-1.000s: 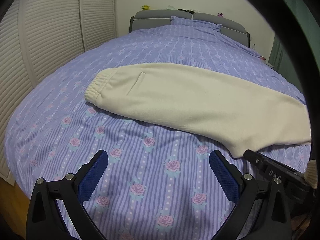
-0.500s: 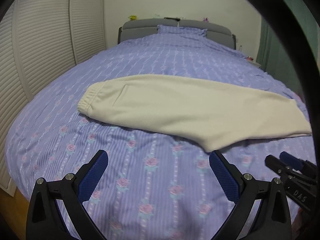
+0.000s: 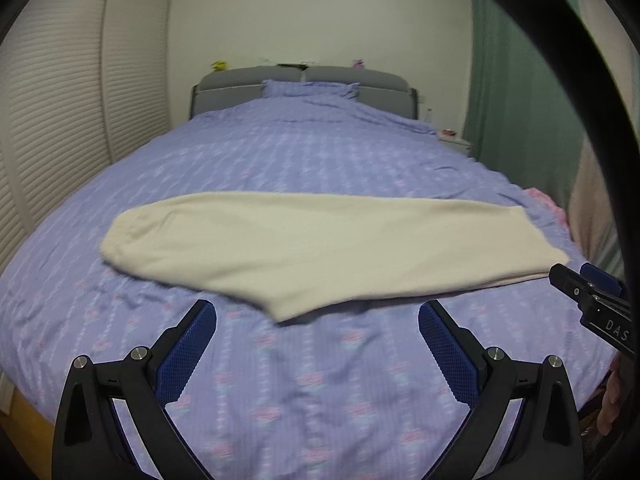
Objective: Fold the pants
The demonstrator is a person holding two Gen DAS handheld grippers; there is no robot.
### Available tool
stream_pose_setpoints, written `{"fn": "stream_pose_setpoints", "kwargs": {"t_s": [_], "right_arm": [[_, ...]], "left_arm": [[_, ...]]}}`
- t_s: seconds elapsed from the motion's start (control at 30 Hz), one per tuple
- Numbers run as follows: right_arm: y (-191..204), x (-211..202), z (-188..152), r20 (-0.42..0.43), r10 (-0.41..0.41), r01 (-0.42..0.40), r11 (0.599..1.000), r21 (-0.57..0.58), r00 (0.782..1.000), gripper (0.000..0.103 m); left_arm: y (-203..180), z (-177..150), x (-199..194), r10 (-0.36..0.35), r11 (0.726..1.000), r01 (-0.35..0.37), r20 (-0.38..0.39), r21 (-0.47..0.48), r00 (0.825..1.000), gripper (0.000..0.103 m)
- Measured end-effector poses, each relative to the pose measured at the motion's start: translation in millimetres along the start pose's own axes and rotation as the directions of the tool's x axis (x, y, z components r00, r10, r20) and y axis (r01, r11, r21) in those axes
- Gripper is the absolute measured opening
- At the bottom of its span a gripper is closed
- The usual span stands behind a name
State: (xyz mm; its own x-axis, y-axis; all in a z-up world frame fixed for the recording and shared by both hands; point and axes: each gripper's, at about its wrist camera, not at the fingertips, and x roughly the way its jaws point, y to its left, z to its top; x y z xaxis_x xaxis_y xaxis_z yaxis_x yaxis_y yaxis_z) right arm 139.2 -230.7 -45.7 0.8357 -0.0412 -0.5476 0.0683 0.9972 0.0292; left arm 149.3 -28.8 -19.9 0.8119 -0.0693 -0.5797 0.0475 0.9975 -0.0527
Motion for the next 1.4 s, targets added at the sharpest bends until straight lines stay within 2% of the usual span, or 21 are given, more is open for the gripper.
{"fn": "stream_pose_setpoints", "kwargs": {"t_s": [0.07,0.33,0.63,0.9,1.13,1.23,1.4], "right_arm": [[-21.9,-5.0,2.4,0.014,-0.029,0.028,0.999,0.035,0.999,0.078],[-118.7,-5.3,6.4,0.037,-0.079,0.070,0.977,0.200,0.996,0.078],[-223.8,17.8,2.4,0.009,-0.129,0.117,0.923,0.366,0.992,0.078],[-278.2,59.3,-15.7,-0.008,-0.096,0.089,0.884,0.460,0.995,0.078],[-297.8,111.0,-17.4,0.003,-0.018,0.014,0.847,0.532,1.000,0.078],[-303.6,137.8,-17.7,-0.017,0.007,0.004,0.836,0.549,1.000,0.078],[-321.2,180.5,-24.5,-0.076,0.051,0.006,0.793,0.610,0.996,0.078]], "left_arm": [[-23.2,7.1,2.9,-0.018,1.000,0.018,0.003,0.020,1.000,0.103],[-114.8,32.0,27.0,-0.124,0.988,0.124,0.000,0.087,0.992,0.103],[-215.0,48.2,58.1,-0.223,0.952,0.214,0.018,0.220,0.975,0.103],[-255.8,46.7,93.6,-0.239,0.936,0.239,-0.031,0.257,0.970,0.103],[-282.8,43.9,132.6,-0.240,0.922,0.248,-0.064,0.298,0.969,0.103],[-291.6,46.4,149.2,-0.242,0.919,0.254,-0.078,0.300,0.967,0.103],[-299.5,51.3,171.2,-0.236,0.924,0.254,-0.097,0.287,0.967,0.103]]}}
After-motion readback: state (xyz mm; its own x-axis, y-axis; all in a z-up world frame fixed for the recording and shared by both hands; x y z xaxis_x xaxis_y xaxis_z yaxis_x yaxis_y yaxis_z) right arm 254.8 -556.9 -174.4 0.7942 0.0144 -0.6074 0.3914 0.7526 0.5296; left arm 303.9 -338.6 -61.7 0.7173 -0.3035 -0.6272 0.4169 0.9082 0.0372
